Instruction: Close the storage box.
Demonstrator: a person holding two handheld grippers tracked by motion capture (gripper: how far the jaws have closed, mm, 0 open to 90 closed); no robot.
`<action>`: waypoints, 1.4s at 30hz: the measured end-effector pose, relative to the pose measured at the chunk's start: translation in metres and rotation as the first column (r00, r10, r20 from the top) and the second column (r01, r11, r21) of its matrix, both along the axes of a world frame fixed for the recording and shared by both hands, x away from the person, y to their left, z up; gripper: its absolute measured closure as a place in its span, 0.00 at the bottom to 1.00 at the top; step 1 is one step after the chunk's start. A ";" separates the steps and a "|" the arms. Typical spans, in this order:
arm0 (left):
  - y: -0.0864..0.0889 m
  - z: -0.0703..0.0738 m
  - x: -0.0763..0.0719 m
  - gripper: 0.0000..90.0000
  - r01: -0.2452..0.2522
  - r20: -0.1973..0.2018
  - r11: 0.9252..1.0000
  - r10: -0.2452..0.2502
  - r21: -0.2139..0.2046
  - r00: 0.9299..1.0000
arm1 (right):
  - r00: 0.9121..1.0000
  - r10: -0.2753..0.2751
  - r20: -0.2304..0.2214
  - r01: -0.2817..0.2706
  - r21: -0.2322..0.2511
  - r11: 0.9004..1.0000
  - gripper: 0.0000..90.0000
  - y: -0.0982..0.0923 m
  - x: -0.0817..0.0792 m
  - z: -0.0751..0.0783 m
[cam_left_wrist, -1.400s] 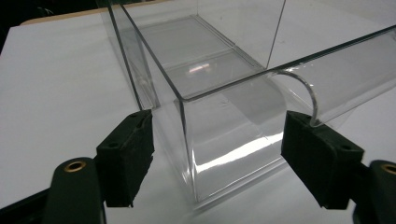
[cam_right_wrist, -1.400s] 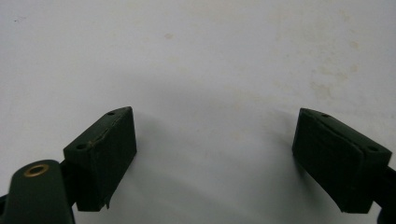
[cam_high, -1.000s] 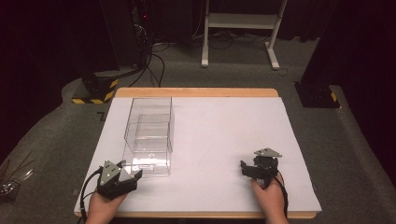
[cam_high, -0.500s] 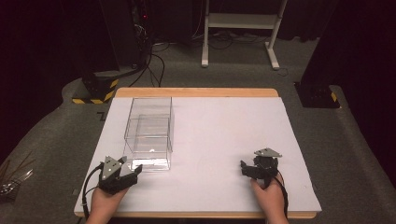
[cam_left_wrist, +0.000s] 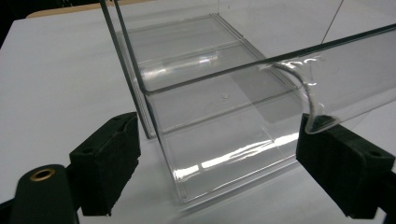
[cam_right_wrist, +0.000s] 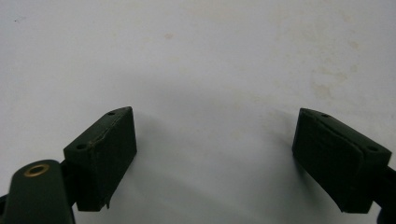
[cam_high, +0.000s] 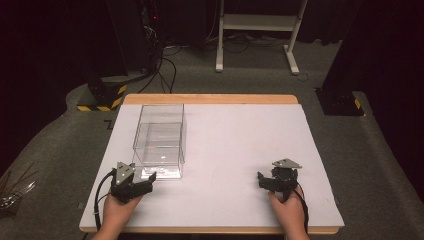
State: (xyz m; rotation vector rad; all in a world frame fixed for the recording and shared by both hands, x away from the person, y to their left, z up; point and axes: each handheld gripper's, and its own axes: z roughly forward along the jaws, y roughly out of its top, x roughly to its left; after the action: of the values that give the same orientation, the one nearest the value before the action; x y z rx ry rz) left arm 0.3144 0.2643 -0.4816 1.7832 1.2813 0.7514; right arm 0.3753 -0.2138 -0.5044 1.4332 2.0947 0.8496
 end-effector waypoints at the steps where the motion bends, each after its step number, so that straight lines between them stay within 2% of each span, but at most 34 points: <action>1: -0.001 0.001 0.002 0.15 0.001 0.002 1.000 -0.001 0.006 1.000 | 1.000 0.000 0.002 0.000 0.001 1.000 0.15 0.000 0.000 0.000; 11: -0.002 0.000 0.019 0.06 -0.009 -0.007 1.000 0.009 -0.017 1.000 | 1.000 0.002 0.002 -0.002 0.000 1.000 0.15 0.000 0.000 0.000; 16: -0.001 0.000 0.024 0.06 -0.016 0.004 1.000 0.016 -0.015 1.000 | 1.000 0.001 0.002 -0.001 0.000 1.000 0.15 0.000 0.000 0.000; 29: 0.003 -0.005 0.038 0.05 -0.048 0.029 0.997 0.050 -0.064 0.998 | 1.000 0.002 0.002 -0.002 0.000 1.000 0.15 0.000 0.000 0.000; 33: 0.002 -0.003 0.045 0.05 -0.055 0.026 0.997 0.056 -0.050 0.998 | 1.000 0.001 0.002 -0.001 0.000 1.000 0.15 0.000 0.000 0.000; 38: 0.001 -0.001 0.051 0.07 -0.057 0.035 0.997 0.058 -0.054 0.998 | 1.000 0.002 0.002 -0.002 0.001 1.000 0.15 0.000 0.000 0.000; 42: 0.001 -0.003 0.055 0.09 -0.062 0.038 0.995 0.065 -0.078 0.997 | 1.000 0.002 0.002 -0.002 0.001 1.000 0.15 0.000 0.000 0.000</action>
State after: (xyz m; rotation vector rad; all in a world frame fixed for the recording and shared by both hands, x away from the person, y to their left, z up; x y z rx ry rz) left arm 0.3698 0.2648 -0.4849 1.6647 1.3274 0.7603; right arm 0.3756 -0.2139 -0.5045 1.4309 2.0947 0.8520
